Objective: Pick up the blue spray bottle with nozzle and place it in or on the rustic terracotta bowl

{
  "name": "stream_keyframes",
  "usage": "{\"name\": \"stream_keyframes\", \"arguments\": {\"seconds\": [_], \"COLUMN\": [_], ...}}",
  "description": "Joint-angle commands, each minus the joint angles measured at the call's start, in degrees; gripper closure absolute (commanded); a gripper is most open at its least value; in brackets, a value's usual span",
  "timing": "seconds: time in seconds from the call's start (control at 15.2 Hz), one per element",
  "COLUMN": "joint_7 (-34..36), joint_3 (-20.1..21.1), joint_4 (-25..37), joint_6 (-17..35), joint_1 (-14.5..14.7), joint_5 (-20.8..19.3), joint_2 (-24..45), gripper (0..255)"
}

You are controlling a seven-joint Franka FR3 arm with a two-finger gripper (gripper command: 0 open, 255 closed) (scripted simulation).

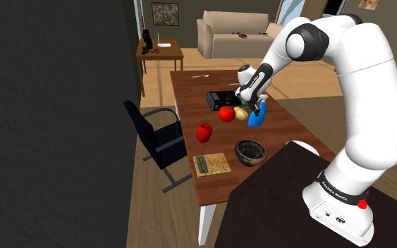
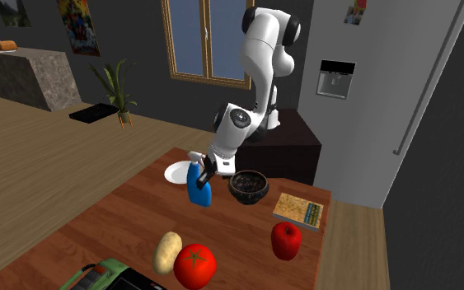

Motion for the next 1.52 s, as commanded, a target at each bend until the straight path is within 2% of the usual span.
{"name": "stream_keyframes", "arguments": {"seconds": [0.0,0.92,1.45], "joint_7": [-0.55,-3.2,8.08], "joint_3": [-0.1,-0.73,-1.01], "joint_4": [-0.18,-1.56,-17.98], "joint_6": [-0.86,-7.29,-5.23], "joint_1": [-0.02,0.89,8.93], "joint_5": [0.0,-0.19,-5.17], "joint_2": [-1.17,-9.48,-20.02], "gripper": [255,255,255]}}
